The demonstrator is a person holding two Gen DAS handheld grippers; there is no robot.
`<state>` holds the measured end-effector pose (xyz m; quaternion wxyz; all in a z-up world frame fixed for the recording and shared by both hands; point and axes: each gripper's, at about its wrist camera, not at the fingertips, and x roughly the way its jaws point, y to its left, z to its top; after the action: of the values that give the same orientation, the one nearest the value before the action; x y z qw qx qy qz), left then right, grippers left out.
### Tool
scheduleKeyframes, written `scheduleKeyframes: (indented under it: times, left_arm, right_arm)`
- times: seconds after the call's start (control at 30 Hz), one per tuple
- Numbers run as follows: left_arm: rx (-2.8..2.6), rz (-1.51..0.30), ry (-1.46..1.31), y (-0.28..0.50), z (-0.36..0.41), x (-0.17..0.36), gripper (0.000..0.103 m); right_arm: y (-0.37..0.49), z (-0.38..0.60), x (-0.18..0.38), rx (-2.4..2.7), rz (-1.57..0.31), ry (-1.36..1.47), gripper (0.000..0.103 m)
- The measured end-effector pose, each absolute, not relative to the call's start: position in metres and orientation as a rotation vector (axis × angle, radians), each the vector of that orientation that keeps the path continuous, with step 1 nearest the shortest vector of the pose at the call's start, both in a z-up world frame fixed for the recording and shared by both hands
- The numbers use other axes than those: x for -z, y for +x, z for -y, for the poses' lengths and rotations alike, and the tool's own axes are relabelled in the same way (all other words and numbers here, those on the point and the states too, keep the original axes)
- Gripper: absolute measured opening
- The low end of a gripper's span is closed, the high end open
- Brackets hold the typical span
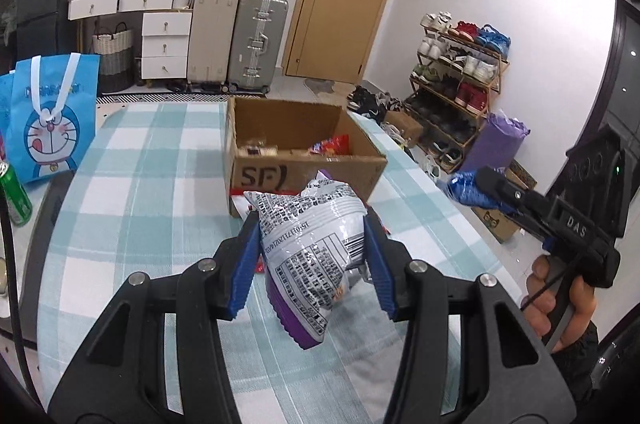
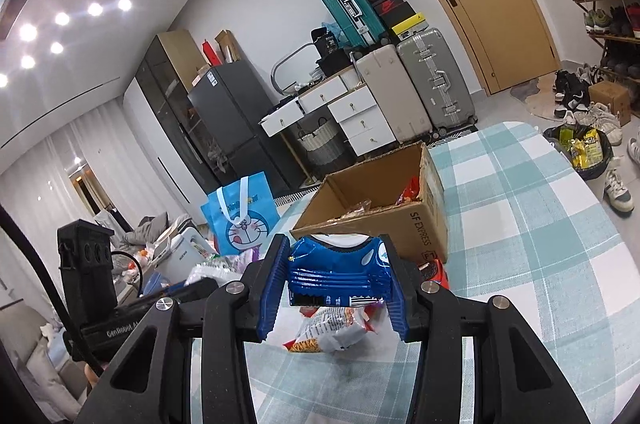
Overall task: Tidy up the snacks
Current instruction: 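Carry the white-purple bag over the box while right gripper carries the blue packet, then open left gripper into the box while right gripper releases the blue packet inside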
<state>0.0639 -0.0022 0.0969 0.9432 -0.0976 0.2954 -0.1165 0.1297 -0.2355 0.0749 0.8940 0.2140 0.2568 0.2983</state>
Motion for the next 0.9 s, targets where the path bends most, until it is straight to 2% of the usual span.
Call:
scheduleKeyframes:
  times: [0.4,0.9]
  left_arm:
    - [0.181,-0.551,-0.190,0.120,-0.001,-0.141,0.047]
    - [0.157,-0.595,-0.189,0.201,0.003,-0.124,0.047]
  right_arm:
    - [0.164,0.222,-0.079,-0.529,-0.545,0.420,0.044]
    - [0.217,0.204,-0.089,-0.547,-0.550,0.375,0.044]
